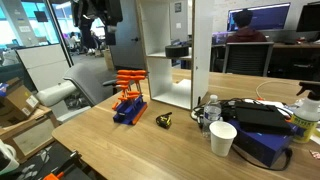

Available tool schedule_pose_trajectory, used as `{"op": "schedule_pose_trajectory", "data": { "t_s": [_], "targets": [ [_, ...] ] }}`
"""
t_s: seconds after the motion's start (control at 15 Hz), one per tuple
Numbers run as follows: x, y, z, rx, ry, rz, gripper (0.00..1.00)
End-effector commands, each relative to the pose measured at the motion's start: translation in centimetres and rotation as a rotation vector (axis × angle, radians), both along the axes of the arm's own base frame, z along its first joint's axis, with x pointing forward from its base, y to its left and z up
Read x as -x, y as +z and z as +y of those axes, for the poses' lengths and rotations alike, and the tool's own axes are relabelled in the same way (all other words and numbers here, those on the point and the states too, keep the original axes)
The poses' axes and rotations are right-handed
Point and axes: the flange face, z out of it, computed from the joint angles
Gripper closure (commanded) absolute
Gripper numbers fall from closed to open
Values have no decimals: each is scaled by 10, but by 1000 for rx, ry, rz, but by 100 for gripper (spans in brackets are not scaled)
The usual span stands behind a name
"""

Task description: Pick up the measuring tape from the table and put it on the shelf

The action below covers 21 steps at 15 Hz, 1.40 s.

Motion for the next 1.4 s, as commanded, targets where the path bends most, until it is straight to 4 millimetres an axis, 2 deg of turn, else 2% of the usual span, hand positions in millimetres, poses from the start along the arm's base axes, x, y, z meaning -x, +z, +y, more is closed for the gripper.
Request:
{"op": "schedule_pose_trajectory", "data": {
  "t_s": [0.0,0.47,0.67,0.8,0.93,1.07,1.33],
  "targets": [
    [0,3,0,0,0,-4,0],
    [-4,16,-2,-9,-58,-71,0],
    [-20,26,-1,-26,-128,-149,0],
    [-39,22,1,-49,-160,-191,0],
    [-56,12,2,-66,-183,-217,0],
    [-79,-10,-1,-72,-194,-225,0],
    [-131,-71,-9,-62,-209,-214,0]
  ]
}}
